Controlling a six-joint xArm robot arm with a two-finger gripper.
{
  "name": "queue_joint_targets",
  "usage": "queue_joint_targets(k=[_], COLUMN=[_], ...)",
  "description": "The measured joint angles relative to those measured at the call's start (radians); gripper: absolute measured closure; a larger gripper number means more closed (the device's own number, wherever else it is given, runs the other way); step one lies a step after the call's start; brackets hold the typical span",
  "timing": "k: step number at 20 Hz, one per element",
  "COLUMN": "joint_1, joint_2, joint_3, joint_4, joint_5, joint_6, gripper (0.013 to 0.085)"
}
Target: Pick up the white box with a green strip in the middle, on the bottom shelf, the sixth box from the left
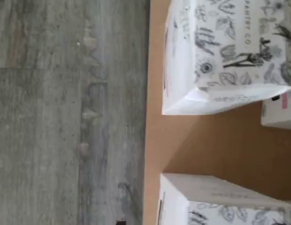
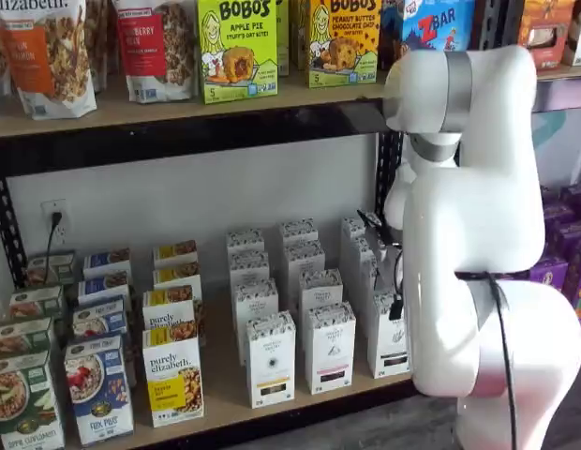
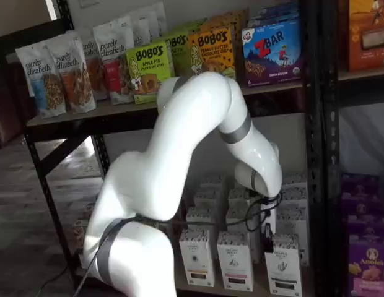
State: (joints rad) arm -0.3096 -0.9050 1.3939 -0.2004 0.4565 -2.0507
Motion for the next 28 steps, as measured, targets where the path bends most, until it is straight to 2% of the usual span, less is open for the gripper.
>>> queue_joint_targets(k=[7, 12, 17, 21, 24, 27, 28], joint_1=[0.001, 0.005, 0.003, 0.004, 0.009, 0.01, 0.011], joint_2=[-0.08, -0.133, -0.18, -0.21, -0.224, -0.229, -0.231], joint_3=[0.095, 0.161, 0.226, 0.265, 0.278, 0.284, 0.286], joint_4=[0.081, 0.161, 0.273, 0.328, 0.354, 0.352, 0.349], joint_5=[0.005, 0.023, 0.06, 0.078, 0.08, 0.083, 0.084], joint_6=[0.073, 0.147, 0.243, 0.291, 0.318, 0.318, 0.315], gripper=[0.013, 0.013, 0.013, 0.013, 0.013, 0.013, 0.017])
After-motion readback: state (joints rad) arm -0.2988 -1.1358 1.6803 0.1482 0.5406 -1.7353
